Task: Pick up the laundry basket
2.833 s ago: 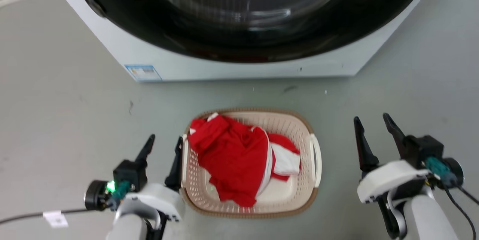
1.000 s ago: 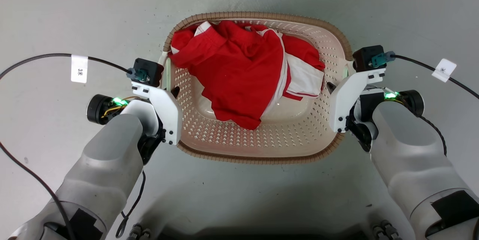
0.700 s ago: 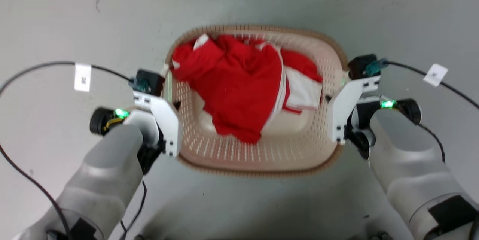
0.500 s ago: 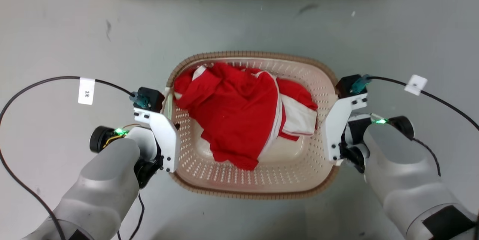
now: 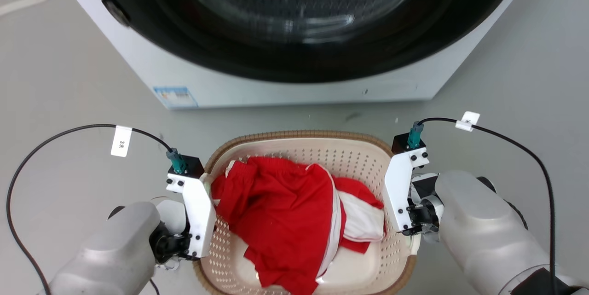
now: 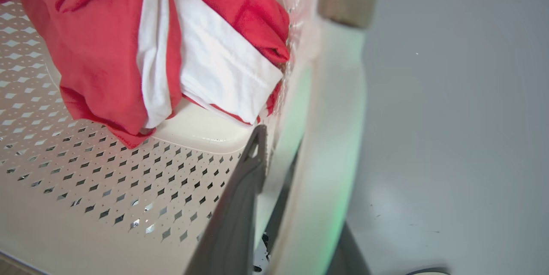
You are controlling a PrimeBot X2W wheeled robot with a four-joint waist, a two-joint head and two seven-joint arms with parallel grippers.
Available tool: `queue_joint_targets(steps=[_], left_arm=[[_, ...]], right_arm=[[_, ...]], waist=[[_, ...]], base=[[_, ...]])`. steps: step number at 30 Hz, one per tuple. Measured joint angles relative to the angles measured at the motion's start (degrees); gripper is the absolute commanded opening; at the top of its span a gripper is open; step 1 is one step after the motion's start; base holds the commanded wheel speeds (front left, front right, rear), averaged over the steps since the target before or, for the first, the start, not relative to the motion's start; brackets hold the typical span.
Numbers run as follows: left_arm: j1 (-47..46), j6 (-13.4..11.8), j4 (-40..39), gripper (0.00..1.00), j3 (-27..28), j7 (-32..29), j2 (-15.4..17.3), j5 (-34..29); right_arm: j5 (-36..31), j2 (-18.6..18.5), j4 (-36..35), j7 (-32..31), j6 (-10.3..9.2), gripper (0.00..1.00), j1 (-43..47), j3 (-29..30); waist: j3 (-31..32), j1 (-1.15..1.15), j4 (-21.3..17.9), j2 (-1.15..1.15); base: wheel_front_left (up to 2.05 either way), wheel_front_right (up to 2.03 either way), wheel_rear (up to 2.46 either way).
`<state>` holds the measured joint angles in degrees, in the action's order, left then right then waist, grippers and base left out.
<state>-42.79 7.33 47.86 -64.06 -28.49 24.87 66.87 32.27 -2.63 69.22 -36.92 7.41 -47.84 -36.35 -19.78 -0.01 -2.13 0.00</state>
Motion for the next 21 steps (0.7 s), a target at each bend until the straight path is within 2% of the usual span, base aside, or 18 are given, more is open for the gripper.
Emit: queue_joint_targets(steps=[7, 21], left_arm=[[-0.05, -0.01, -3.53, 0.00, -2.46, -6.60, 2.45, 4.09], [1.80, -0.02, -4.95, 0.00, -4.87, -14.46, 3.98, 10.07]], right_arm=[[2.58, 0.12, -0.25, -7.47, 0.00, 0.00, -0.05, -1.64], [6.69, 0.26, -0.47, -14.94, 0.00, 0.00, 0.12, -3.38]], waist=[[8.35, -0.01, -0.66, 0.00], [19.15, -0.01, -1.46, 0.00]], base=[[0.00, 0.00, 0.00], [0.00, 0.00, 0.00]])
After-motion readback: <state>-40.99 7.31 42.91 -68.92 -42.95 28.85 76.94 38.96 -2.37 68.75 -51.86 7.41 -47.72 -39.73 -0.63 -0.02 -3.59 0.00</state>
